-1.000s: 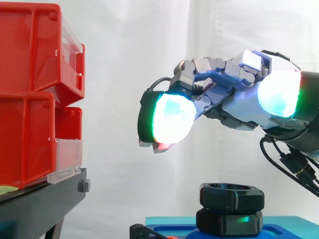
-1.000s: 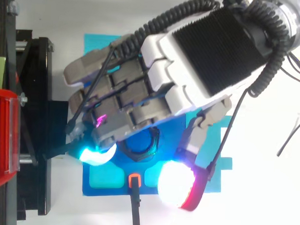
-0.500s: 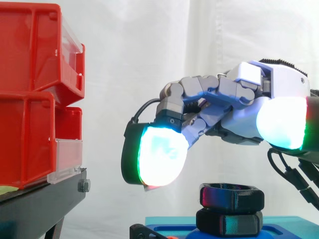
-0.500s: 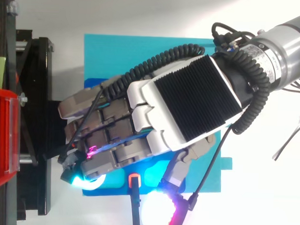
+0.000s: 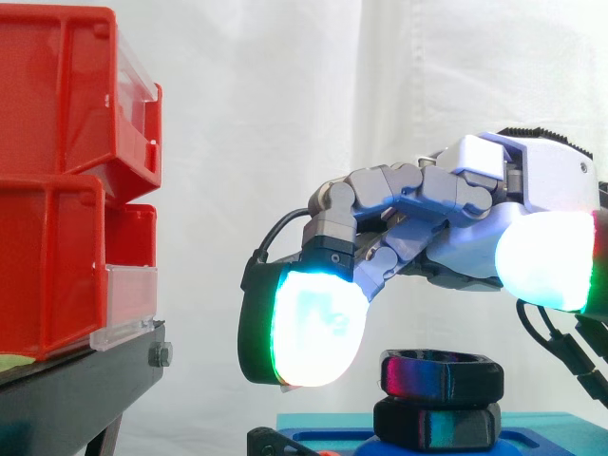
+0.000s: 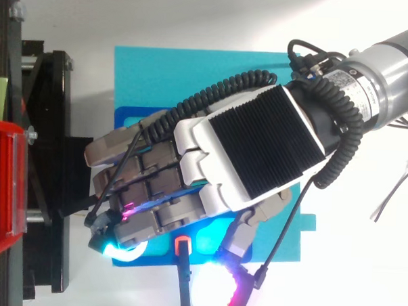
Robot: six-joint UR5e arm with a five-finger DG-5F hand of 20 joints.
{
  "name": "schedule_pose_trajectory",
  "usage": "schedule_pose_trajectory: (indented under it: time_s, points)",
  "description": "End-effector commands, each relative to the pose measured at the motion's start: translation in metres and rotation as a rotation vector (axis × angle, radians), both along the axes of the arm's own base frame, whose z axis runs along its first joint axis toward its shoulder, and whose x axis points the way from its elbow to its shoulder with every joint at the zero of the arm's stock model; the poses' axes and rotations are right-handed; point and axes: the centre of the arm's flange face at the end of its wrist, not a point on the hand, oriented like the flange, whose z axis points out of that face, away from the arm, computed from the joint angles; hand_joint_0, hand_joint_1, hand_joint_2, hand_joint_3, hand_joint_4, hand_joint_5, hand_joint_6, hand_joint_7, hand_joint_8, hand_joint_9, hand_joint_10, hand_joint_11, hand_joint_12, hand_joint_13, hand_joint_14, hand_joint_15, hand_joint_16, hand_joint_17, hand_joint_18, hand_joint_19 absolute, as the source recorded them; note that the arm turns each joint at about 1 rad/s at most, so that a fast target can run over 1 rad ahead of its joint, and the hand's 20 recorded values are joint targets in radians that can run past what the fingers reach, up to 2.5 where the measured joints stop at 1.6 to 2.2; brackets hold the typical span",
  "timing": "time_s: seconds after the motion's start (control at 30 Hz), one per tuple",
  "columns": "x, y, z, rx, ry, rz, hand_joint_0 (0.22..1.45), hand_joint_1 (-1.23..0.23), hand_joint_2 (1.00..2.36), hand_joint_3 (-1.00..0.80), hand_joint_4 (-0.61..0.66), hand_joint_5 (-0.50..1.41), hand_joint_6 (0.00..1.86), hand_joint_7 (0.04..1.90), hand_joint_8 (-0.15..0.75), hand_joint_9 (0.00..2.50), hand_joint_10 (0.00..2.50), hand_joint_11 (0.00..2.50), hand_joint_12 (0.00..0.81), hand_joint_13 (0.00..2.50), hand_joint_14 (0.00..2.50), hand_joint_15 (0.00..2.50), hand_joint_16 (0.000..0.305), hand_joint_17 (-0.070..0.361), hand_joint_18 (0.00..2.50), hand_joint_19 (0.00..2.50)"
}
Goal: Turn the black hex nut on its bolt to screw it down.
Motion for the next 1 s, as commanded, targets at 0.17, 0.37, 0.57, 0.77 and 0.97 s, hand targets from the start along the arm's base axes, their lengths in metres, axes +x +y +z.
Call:
schedule_pose_trajectory:
  time_s: [0.17,0.37,0.57,0.77,0.97]
  points:
    - [-0.005,-0.003,-0.008,-0.029,0.005,-0.013,0.46,-0.31,1.0,-0.5,0.15,-0.14,0.68,1.01,0.255,0.82,0.01,0.33,0.282,0.74,0.01,0.27,0.034,0.077,0.46,0.22]
    - [-0.007,-0.006,-0.012,-0.029,0.015,-0.015,0.46,-0.31,1.0,-0.5,0.15,-0.14,0.68,0.99,0.255,0.82,0.01,0.32,0.28,0.74,0.01,0.27,0.034,0.077,0.47,0.23]
    - [-0.008,-0.011,-0.012,-0.029,0.014,-0.018,0.46,-0.31,1.0,-0.5,0.15,-0.14,0.68,0.99,0.256,0.82,0.01,0.32,0.281,0.75,0.01,0.28,0.034,0.077,0.47,0.23]
    - [-0.008,-0.016,-0.012,-0.031,0.015,-0.023,0.46,-0.31,1.0,-0.5,0.15,-0.14,0.68,1.0,0.256,0.82,0.01,0.32,0.28,0.75,0.01,0.28,0.034,0.077,0.47,0.23]
    - [-0.011,-0.024,-0.012,-0.034,0.018,-0.021,0.46,-0.32,1.0,-0.5,0.15,-0.14,0.68,1.0,0.255,0.82,0.01,0.33,0.28,0.75,0.01,0.28,0.034,0.077,0.48,0.24]
